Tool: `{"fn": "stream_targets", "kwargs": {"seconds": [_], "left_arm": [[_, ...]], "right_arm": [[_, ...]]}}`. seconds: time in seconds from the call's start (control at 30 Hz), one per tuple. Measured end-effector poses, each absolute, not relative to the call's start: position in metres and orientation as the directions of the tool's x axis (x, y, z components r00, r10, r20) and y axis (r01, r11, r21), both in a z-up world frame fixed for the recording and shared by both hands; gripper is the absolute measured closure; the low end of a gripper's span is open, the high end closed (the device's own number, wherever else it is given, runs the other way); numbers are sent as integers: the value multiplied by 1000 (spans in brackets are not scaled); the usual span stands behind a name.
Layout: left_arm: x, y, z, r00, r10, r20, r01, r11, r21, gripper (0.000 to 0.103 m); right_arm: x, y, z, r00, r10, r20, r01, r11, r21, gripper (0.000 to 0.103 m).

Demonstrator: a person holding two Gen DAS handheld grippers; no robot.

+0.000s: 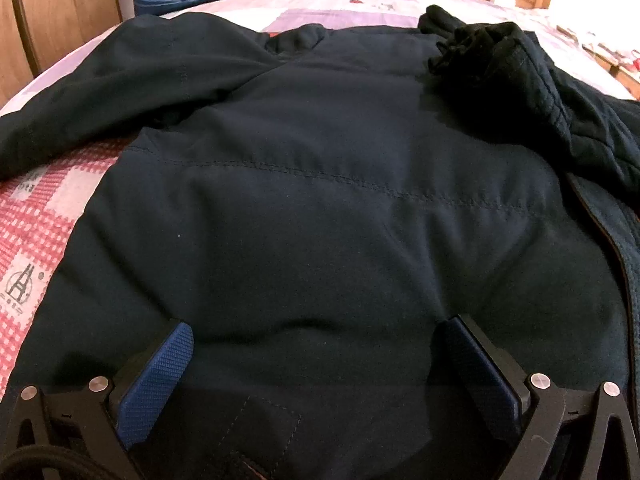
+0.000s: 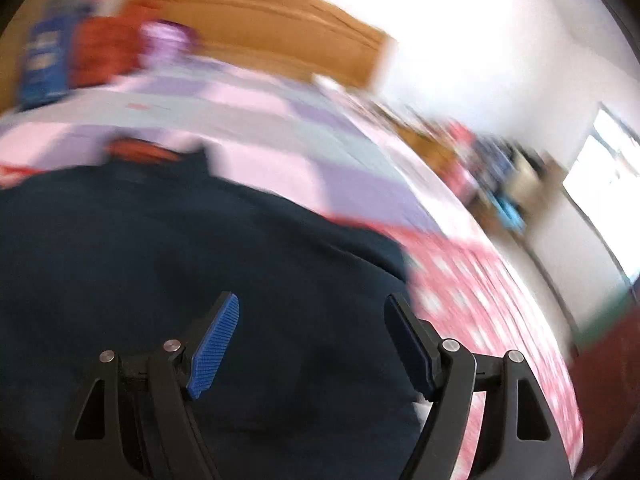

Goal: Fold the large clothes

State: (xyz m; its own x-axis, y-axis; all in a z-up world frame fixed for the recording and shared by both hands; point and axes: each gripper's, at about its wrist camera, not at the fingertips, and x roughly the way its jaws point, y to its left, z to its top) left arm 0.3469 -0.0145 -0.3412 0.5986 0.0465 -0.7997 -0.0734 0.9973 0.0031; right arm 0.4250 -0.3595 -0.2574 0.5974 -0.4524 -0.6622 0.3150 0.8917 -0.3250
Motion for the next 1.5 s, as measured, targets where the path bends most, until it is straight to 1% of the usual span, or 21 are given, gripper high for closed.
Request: {"fn": "stream_targets", "kwargs": {"seconds": [0.1, 0.17, 0.2, 0.3, 0.33, 0.43, 0.53, 0.6, 0.63, 0.67, 0.73, 0.8, 0.87, 1.03, 1.13, 1.23, 1.27, 1.3, 1.33, 1.4, 1.5], "left_arm": [[351, -13, -337, 575, 42, -817, -72, 997, 0, 0], [355, -15, -327, 554, 54, -830, -71, 997, 18, 0], [358, -19, -319, 559, 59, -827, -62, 998, 29, 0], [369, -40, -288, 605, 40, -795, -10, 999, 42, 0], [377, -51, -277, 619, 21, -785, 21, 999, 43, 0], [412, -100, -249, 643, -51, -764, 136, 989, 48, 0], [447, -154, -234, 661, -118, -741, 215, 976, 37, 0], [463, -187, -231, 660, -160, -734, 248, 969, 12, 0], [473, -212, -230, 645, -199, -737, 272, 962, -22, 0], [477, -228, -231, 634, -226, -740, 289, 956, -45, 0], [479, -263, -235, 606, -280, -744, 325, 942, -89, 0], [469, -299, -243, 569, -336, -750, 364, 921, -136, 0], [454, -325, -250, 552, -357, -754, 384, 911, -151, 0], [420, -377, -269, 533, -347, -772, 413, 903, -120, 0], [412, -394, -280, 522, -319, -791, 416, 905, -91, 0], [414, -402, -292, 517, -280, -809, 407, 912, -56, 0], [415, -405, -295, 518, -274, -810, 407, 912, -49, 0], [416, -408, -298, 520, -267, -811, 408, 912, -38, 0], [418, -410, -302, 518, -255, -816, 410, 912, -25, 0], [420, -411, -309, 515, -236, -825, 417, 909, 0, 0], [417, -417, -323, 521, -177, -835, 425, 902, 74, 0]], "right_arm": [[431, -397, -291, 481, -333, -811, 264, 937, -228, 24], [416, -379, -291, 525, -293, -799, 143, 956, -257, 24], [404, -362, -292, 551, -239, -799, 32, 963, -266, 24], [380, -345, -286, 607, -193, -771, -75, 952, -297, 25], [376, -346, -282, 623, -183, -761, -58, 959, -279, 25], [374, -385, -259, 673, -228, -704, 128, 973, -193, 24], [388, -432, -257, 637, -259, -726, 257, 959, -117, 24], [399, -446, -277, 555, -184, -811, 221, 973, -70, 25], [401, -449, -291, 509, -99, -855, 157, 987, -21, 25], [396, -454, -295, 500, -51, -864, 115, 993, 8, 25], [376, -462, -281, 565, -26, -825, 37, 999, -6, 25], [367, -487, -260, 629, -40, -776, 58, 998, -5, 25], [379, -525, -248, 639, -40, -768, 103, 994, 34, 25], [449, -588, -242, 571, 119, -813, 89, 975, 205, 25], [495, -583, -254, 488, 192, -851, 27, 972, 235, 25], [523, -573, -281, 412, 288, -865, 28, 945, 327, 25], [530, -572, -288, 396, 324, -859, 40, 929, 368, 44], [537, -572, -293, 392, 377, -839, 41, 904, 425, 72], [539, -572, -294, 387, 385, -838, 47, 899, 435, 73], [548, -566, -294, 390, 372, -842, 8, 913, 407, 83], [565, -564, -289, 418, 328, -847, 7, 931, 365, 87]]}}
